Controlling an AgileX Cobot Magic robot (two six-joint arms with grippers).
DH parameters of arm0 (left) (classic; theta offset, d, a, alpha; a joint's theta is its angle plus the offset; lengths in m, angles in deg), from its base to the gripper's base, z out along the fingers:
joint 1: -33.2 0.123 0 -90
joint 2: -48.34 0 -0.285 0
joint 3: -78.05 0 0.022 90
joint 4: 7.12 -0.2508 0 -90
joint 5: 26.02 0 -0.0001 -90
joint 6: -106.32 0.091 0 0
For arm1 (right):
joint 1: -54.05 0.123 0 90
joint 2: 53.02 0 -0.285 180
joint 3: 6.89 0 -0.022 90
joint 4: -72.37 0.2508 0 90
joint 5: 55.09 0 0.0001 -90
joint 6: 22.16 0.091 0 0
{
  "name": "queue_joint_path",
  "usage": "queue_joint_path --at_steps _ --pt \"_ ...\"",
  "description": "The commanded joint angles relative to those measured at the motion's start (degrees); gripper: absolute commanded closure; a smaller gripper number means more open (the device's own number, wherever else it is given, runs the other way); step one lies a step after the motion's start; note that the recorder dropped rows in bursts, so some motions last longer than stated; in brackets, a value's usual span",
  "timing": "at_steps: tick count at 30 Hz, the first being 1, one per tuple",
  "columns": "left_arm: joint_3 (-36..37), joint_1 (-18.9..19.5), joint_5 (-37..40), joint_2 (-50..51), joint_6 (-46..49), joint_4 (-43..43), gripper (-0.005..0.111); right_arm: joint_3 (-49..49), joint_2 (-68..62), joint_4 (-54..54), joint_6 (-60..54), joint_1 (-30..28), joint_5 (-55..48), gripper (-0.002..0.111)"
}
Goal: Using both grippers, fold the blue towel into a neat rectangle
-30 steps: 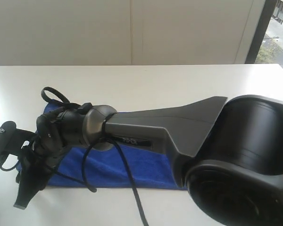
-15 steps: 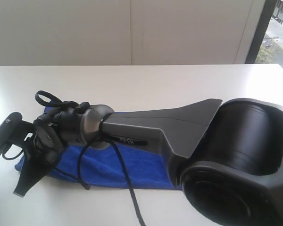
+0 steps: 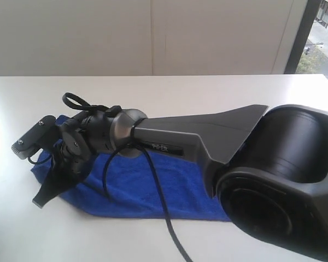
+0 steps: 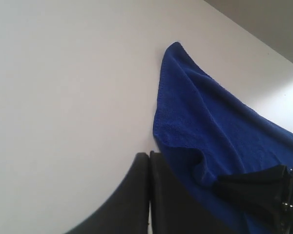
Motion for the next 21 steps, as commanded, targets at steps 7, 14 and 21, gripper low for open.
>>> queue_joint_path --at_steps 7,14,21 --pt "0.4 0.2 -0.3 -0.4 0.2 -0.4 0.107 -0.2 0.4 4.6 -7.3 3.0 -4.2 0.106" --pt "0.4 0.1 -1.0 -0.4 0.2 -0.5 0.107 -0.2 0.4 0.5 -3.7 2.0 -1.8 0.083" --pt "0.4 0.1 -3.5 -0.4 0.4 -1.4 0.107 -0.2 2.8 -4.5 -1.0 1.6 -3.7 0.052"
